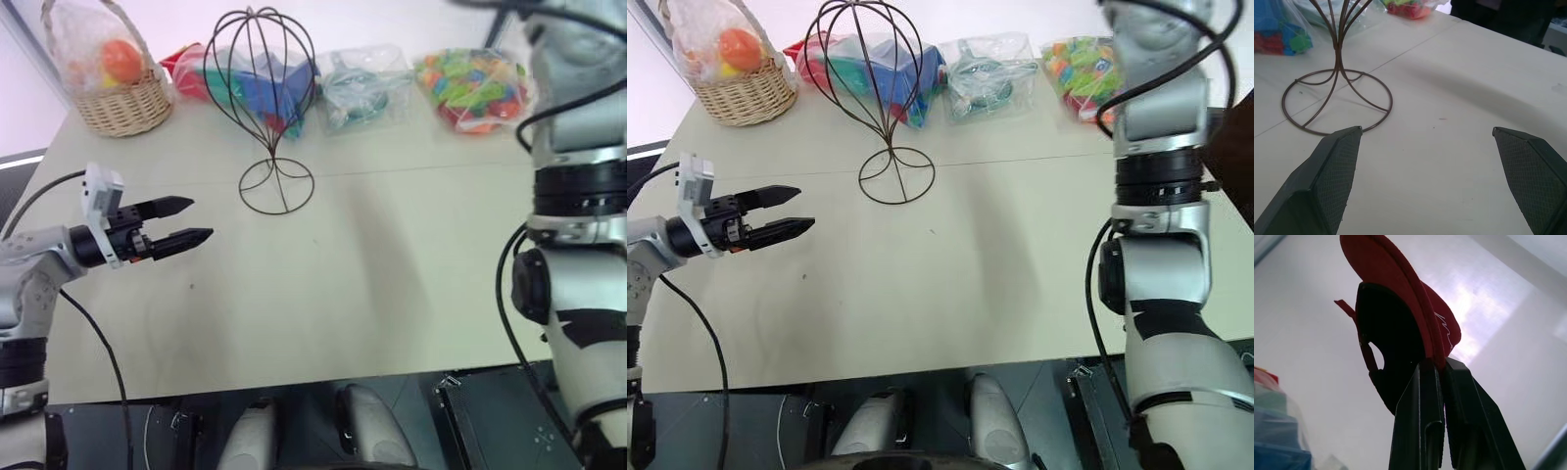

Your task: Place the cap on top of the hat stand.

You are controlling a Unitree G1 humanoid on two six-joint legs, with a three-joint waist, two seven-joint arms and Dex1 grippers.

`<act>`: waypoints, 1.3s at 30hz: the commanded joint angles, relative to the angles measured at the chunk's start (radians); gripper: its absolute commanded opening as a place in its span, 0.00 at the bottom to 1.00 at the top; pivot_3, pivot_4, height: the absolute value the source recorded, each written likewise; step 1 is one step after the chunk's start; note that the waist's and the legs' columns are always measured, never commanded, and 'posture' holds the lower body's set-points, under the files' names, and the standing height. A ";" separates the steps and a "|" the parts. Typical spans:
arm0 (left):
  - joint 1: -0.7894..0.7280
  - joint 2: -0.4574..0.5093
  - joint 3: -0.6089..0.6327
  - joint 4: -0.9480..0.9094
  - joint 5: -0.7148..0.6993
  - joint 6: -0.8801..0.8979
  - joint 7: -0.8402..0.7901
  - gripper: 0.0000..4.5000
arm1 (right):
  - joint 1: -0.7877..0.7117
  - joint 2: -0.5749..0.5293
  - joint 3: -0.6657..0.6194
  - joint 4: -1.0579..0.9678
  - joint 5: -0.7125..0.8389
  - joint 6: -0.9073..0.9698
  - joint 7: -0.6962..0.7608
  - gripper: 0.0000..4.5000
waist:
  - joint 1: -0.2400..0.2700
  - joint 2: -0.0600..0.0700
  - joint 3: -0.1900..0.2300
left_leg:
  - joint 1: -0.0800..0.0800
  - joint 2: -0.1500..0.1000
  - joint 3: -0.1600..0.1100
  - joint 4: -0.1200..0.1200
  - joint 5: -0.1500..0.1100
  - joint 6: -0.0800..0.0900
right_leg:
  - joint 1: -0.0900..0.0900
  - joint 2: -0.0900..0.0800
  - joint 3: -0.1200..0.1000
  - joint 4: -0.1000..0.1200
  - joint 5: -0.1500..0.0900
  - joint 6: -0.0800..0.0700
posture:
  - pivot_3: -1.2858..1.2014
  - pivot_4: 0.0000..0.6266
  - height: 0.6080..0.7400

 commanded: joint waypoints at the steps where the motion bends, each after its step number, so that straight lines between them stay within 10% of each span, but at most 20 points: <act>1: -0.001 0.004 0.026 -0.024 -0.004 -0.018 0.011 1.00 | 0.042 0.031 0.071 -0.078 -0.099 -0.091 -0.044 0.01 | 0.000 0.000 0.000 | 0.000 0.000 0.000 0.000 0.000 0.000 | 0.000 0.000 0.000 0.000 0.000 0.000 | 0.52 0.24 0.99; 16: 0.079 0.095 0.196 -0.133 -0.062 0.060 0.088 1.00 | 0.158 0.092 0.234 -0.040 -0.519 -0.158 -0.334 0.01 | 0.000 -0.001 0.000 | -0.006 0.000 0.000 0.002 0.001 -0.001 | -0.005 0.000 0.000 0.001 0.000 0.000 | 0.52 0.24 0.99; 39: -0.014 0.154 0.240 -0.107 -0.089 0.082 0.117 1.00 | 0.504 0.087 0.212 -0.513 -0.594 0.044 -0.113 0.01 | 0.002 -0.002 -0.001 | -0.006 0.000 -0.001 0.007 0.000 -0.001 | -0.003 0.001 -0.001 0.003 0.001 0.000 | 0.52 0.24 0.99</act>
